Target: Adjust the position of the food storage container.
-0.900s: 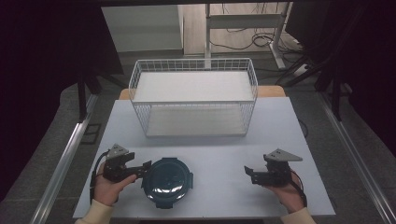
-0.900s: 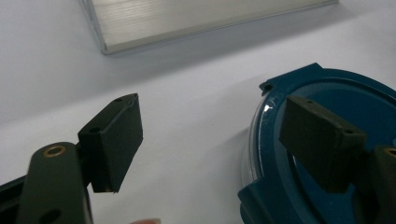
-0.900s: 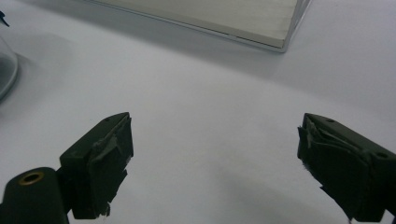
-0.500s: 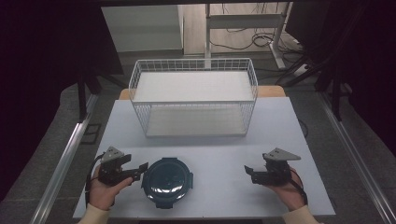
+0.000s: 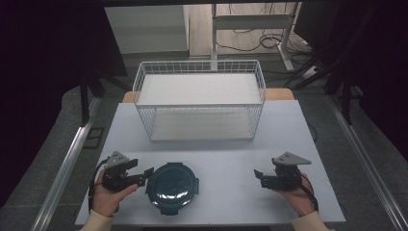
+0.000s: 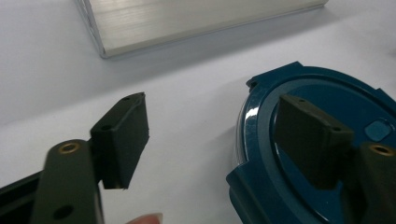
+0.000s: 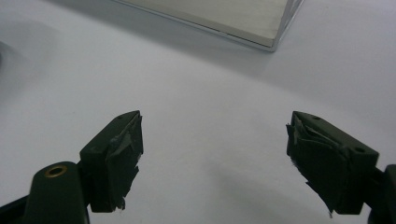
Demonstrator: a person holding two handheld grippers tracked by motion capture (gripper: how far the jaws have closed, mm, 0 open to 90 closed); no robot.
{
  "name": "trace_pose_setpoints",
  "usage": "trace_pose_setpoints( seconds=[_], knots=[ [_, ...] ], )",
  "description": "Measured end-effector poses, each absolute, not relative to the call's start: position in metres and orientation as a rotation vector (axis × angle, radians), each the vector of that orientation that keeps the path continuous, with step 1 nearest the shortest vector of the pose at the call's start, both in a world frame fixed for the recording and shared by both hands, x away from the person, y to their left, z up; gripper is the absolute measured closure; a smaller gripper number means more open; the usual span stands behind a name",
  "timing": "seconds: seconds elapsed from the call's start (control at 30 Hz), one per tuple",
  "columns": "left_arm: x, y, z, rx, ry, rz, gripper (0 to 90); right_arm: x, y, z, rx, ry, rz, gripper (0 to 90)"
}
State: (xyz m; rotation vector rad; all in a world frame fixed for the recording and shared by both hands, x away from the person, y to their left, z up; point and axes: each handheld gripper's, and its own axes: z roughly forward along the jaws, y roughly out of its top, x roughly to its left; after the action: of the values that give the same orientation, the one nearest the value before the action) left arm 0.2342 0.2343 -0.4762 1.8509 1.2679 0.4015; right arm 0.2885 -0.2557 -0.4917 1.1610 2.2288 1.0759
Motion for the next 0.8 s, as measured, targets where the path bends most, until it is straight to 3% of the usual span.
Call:
trace_pose_setpoints(
  seconds=[0.47,0.5,0.8],
  knots=[
    [0.222,0.242,-0.464,1.88,1.251,0.423,38.3,0.291,-0.257,-0.492,1.181,2.225,1.092,20.2],
    [0.22,0.245,-0.463,1.916,1.228,0.425,47.4,0.291,-0.256,-0.491,1.175,2.228,1.089,20.4],
    [0.207,0.253,-0.455,1.967,1.18,0.399,80.3,0.29,-0.254,-0.493,1.167,2.237,1.077,20.2]
  ],
)
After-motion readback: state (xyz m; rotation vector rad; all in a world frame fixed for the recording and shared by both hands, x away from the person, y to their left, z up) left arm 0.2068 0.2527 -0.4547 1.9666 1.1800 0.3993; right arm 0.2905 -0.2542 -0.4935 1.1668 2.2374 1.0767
